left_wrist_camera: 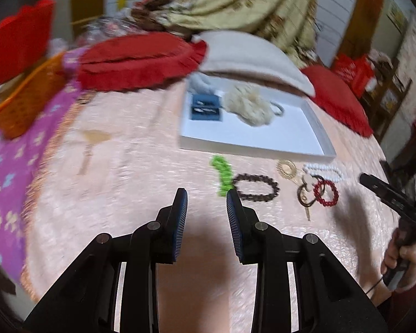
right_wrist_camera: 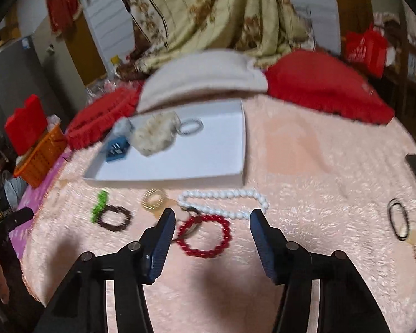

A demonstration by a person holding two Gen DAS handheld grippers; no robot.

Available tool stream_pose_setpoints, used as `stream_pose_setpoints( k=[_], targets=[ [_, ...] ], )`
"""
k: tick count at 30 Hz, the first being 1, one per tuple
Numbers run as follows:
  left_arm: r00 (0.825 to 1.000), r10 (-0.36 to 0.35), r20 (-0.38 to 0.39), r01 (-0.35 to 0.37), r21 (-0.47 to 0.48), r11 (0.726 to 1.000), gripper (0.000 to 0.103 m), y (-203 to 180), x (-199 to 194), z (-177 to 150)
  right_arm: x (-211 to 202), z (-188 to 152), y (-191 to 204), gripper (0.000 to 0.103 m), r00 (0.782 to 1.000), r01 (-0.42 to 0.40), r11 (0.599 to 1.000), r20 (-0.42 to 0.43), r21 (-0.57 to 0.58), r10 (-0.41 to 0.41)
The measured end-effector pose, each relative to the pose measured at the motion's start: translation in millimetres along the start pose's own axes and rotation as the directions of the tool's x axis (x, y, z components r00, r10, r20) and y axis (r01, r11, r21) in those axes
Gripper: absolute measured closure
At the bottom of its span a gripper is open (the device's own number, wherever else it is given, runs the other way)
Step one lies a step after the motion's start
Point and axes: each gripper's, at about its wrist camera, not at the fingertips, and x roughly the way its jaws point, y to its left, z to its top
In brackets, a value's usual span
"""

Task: Organize jewelry
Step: 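Grasp the dark brown bead bracelet with left gripper while right grasps the red bead bracelet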

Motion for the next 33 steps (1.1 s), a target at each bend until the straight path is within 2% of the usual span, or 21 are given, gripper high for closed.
stream_pose_setpoints(
  k=[3,7,10,15,19,26,27,28,30,31,33],
  targets=[
    [0.999,-0.020,-0.044,0.023,0.067,0.997,0.075,-22,28,6,27,-1,-16,0.049,0.998,-0.038,0.999,-0.052,0.034,0.040],
    [0.995,-0.026,-0.097,0.044,0.181,0.982,0.075,-49,65,13,48,-3,-27,0.049,0.994,-0.079,0.996,-0.071,0.027,0.081],
    [0.991,-0.014,-0.133,0.046,0.245,0.968,0.075,-62,90,20,54,-5,-30,0.049,0.993,-0.084,0.996,-0.086,0.016,0.085],
    [0.984,-0.021,-0.178,0.073,0.291,0.954,0.075,-66,121,28,58,-5,-31,0.049,0.993,-0.059,0.998,-0.102,-0.015,0.057],
    [0.977,-0.057,-0.204,0.116,0.292,0.949,0.075,-63,130,26,65,-8,-34,0.049,0.991,-0.038,0.999,-0.128,-0.024,0.035],
    [0.962,-0.114,-0.247,0.188,0.302,0.935,0.077,-69,128,20,65,-12,-25,0.049,0.993,-0.008,0.997,-0.116,-0.076,-0.001],
    [0.950,-0.136,-0.282,0.221,0.293,0.930,0.087,-69,128,16,66,-13,-22,0.051,0.993,0.002,0.996,-0.114,-0.094,-0.013],
    [0.946,-0.164,-0.279,0.243,0.279,0.929,0.091,-69,125,15,66,-15,-18,0.054,0.993,0.015,0.994,-0.112,-0.110,-0.027],
    [0.942,-0.174,-0.287,0.252,0.265,0.931,0.091,-71,123,11,68,-16,-11,0.058,0.993,0.034,0.989,-0.109,-0.145,-0.050],
    [0.944,-0.172,-0.280,0.248,0.263,0.932,0.091,-73,122,10,68,-18,-6,0.063,0.993,0.038,0.986,-0.107,-0.164,-0.056],
    [0.948,-0.166,-0.271,0.238,0.262,0.935,0.091,-77,122,9,69,-20,0,0.066,0.993,0.043,0.981,-0.104,-0.188,-0.063]
  ],
)
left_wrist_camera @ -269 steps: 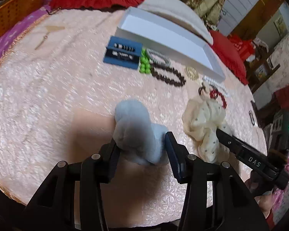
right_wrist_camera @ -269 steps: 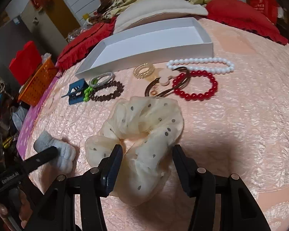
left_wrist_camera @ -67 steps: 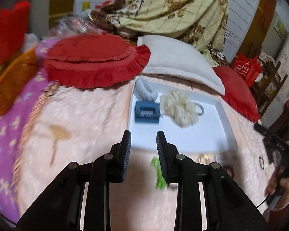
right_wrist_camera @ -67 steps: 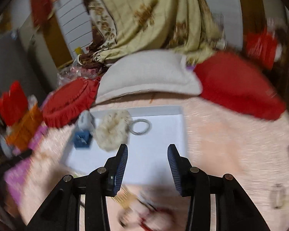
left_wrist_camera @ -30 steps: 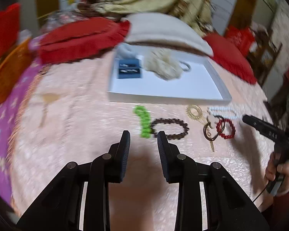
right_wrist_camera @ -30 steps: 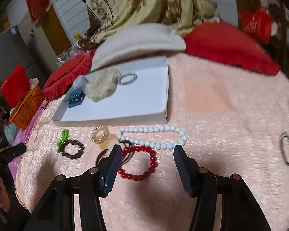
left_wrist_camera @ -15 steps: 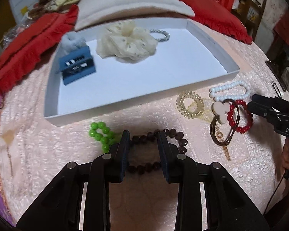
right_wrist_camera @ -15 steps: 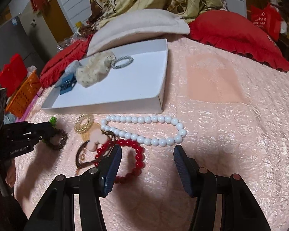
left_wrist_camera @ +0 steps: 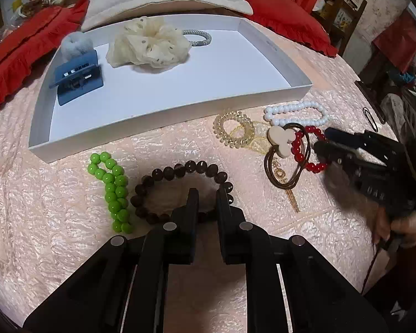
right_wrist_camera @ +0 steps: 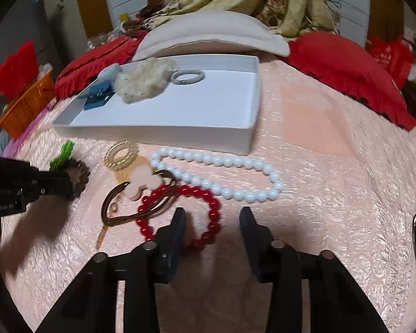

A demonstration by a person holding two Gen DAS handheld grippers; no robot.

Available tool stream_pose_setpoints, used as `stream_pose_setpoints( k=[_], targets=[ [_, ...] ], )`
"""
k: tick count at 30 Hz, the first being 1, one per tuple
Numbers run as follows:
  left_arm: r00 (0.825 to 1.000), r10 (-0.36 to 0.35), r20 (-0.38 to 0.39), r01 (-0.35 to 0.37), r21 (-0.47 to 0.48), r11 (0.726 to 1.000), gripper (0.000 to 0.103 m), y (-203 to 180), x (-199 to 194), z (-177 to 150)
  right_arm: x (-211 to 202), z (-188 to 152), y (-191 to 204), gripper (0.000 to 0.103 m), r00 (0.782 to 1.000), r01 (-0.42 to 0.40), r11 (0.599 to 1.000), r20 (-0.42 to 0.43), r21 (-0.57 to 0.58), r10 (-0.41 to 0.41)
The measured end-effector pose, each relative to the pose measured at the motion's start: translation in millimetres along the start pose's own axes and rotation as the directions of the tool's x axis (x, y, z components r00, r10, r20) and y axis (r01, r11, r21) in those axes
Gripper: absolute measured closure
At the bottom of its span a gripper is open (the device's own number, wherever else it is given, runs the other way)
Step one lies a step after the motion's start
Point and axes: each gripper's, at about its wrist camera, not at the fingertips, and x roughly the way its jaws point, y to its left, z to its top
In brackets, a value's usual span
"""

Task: Organize jewelry
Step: 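Grasp the dark brown bead bracelet with left gripper while right grasps the red bead bracelet, then carry both bracelets into the white box and open both grippers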

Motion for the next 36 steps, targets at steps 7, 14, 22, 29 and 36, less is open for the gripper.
stream_pose_setpoints(
  k=[7,14,22,29,36],
  targets=[
    [0.999,-0.026,-0.042,0.027,0.021,0.999,0.091,-25,4,-8,0,0,9,0.094,0.999,-0.038,0.999,0.007,0.000,0.038],
    [0.999,0.031,-0.031,-0.029,0.082,0.996,0.076,-50,6,-21,-5,0,6,0.094,0.996,-0.089,0.995,0.019,0.043,0.088],
    [0.995,0.097,-0.011,-0.095,0.118,0.988,0.084,-76,14,-23,-16,0,1,0.094,0.992,-0.122,0.990,0.052,0.076,0.118],
    [0.994,0.106,0.019,-0.106,0.016,0.994,0.096,-64,-2,-20,-30,1,-6,0.094,0.981,-0.173,0.979,0.105,0.109,0.162],
    [0.990,0.056,0.132,-0.051,-0.038,0.998,0.096,-53,-62,-17,-55,2,-10,0.094,0.957,-0.241,0.960,0.197,0.139,0.212]
  ],
)
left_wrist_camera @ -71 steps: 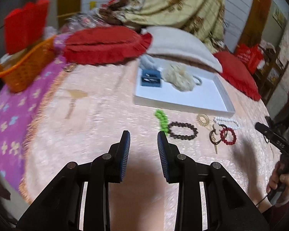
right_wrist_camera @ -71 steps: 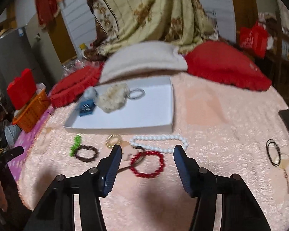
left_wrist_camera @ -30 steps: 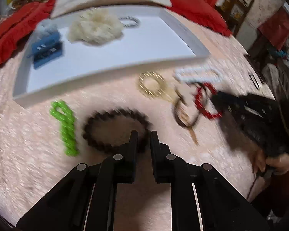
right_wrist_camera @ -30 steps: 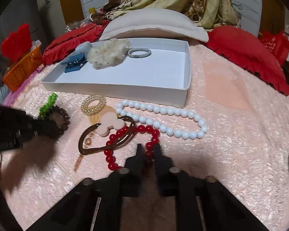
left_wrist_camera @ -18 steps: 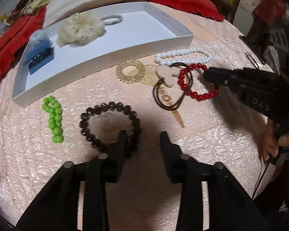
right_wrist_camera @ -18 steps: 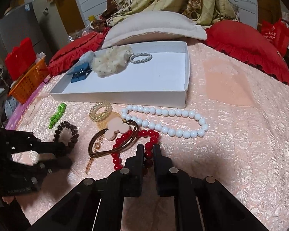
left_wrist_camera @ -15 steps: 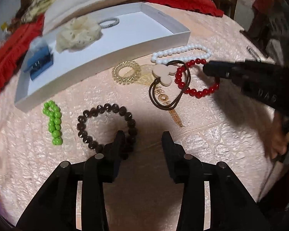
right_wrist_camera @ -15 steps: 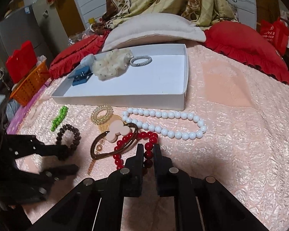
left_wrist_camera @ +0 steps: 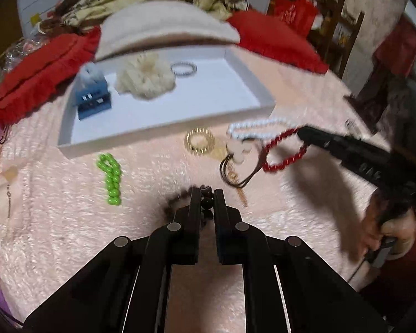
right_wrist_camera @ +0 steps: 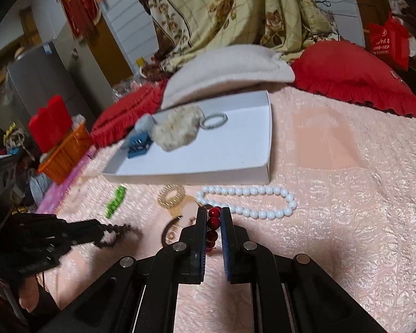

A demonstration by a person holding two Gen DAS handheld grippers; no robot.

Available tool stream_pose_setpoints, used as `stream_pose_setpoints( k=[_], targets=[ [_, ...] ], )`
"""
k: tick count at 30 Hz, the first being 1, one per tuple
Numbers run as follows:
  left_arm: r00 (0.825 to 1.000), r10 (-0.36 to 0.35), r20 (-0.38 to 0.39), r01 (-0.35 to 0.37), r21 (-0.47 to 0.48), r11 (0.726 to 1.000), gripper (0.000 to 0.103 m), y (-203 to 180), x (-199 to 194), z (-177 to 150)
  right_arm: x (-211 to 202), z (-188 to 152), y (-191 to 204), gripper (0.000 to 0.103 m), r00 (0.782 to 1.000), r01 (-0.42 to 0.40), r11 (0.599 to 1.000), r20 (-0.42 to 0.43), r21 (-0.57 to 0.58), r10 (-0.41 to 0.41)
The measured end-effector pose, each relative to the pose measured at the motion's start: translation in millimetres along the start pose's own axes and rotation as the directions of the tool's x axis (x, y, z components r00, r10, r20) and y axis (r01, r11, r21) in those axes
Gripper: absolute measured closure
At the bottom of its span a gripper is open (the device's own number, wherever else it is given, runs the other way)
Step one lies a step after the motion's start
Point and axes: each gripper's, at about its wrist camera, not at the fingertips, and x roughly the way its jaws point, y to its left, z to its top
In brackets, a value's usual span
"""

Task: Organize jewelry
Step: 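Carry both bracelets into the white box and open both grippers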

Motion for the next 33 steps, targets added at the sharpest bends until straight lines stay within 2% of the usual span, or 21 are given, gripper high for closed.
stream_pose_setpoints(
  k=[7,11,16,25,33],
  targets=[
    [0.995,-0.058,0.078,0.063,-0.064,0.996,0.096,15,-44,14,-14,7,10,0.094,0.999,0.010,1.000,0.031,0.003,-0.010],
    [0.992,-0.068,0.110,0.073,-0.046,0.996,0.096,17,-60,23,-26,21,13,0.094,0.999,0.008,1.000,0.041,0.023,-0.009],
    [0.991,-0.071,0.117,0.074,-0.019,0.997,0.096,15,-63,44,-30,56,18,0.094,0.999,0.034,0.999,0.041,0.006,-0.034],
    [0.994,-0.042,0.098,0.043,-0.007,0.999,0.096,8,-28,107,16,123,14,0.094,0.995,0.099,0.995,-0.018,0.009,-0.099],
    [0.999,-0.002,0.048,0.002,-0.008,1.000,0.096,8,41,156,85,166,-9,0.094,0.983,0.159,0.987,-0.101,0.035,-0.155]
  ],
)
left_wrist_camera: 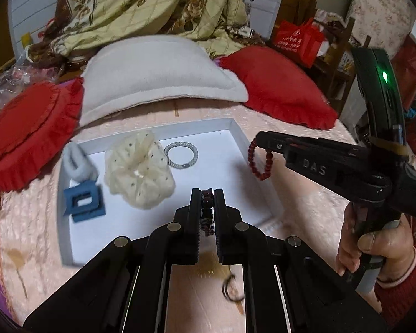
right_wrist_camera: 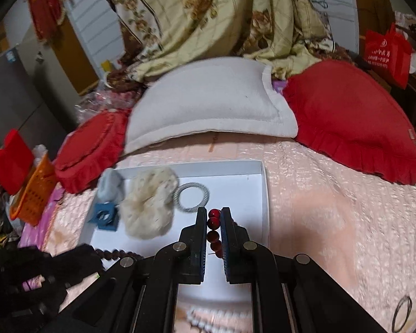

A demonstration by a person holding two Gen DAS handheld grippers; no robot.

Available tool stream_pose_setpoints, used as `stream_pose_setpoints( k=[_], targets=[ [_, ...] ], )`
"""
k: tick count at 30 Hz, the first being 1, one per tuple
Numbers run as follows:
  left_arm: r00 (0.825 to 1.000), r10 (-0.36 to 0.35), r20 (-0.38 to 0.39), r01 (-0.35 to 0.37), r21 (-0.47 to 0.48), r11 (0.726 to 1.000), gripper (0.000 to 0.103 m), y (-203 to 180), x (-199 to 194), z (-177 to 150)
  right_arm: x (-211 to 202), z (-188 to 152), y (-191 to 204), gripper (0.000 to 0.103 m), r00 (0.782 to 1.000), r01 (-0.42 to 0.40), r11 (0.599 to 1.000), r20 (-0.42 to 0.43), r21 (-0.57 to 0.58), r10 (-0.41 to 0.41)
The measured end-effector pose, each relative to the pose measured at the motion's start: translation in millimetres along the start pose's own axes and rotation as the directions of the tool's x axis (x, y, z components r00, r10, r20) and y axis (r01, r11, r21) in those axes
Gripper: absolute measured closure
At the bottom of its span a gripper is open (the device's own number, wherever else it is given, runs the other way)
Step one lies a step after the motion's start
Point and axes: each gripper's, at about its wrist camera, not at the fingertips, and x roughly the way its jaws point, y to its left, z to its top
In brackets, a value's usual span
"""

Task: Organize jewelry
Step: 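Carry both bracelets into the white box and open both grippers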

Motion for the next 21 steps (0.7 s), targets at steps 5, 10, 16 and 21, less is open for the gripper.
stream_pose_setpoints(
  k=[5,10,16,21],
  targets=[
    [0.999,0.025,-0.033,-0.025,-0.002,1.000,0.096,7,45,19,47,22,-16,0.094,0.998,0.021,0.999,-0.054,0.036,-0.019],
    [0.997,0.047,-0.061,-0.047,-0.002,0.999,0.096,15,79,29,87,33,-30,0.094,0.994,0.024,0.997,-0.104,0.075,-0.016],
    [0.997,0.014,-0.082,-0.017,-0.030,0.999,0.091,22,87,27,105,28,-43,0.092,0.988,0.042,0.993,-0.150,0.108,-0.026],
    [0.999,-0.007,-0.044,0.004,-0.065,0.998,0.073,25,61,25,84,28,-40,0.058,0.994,0.065,0.994,-0.092,0.087,-0.057]
  ],
)
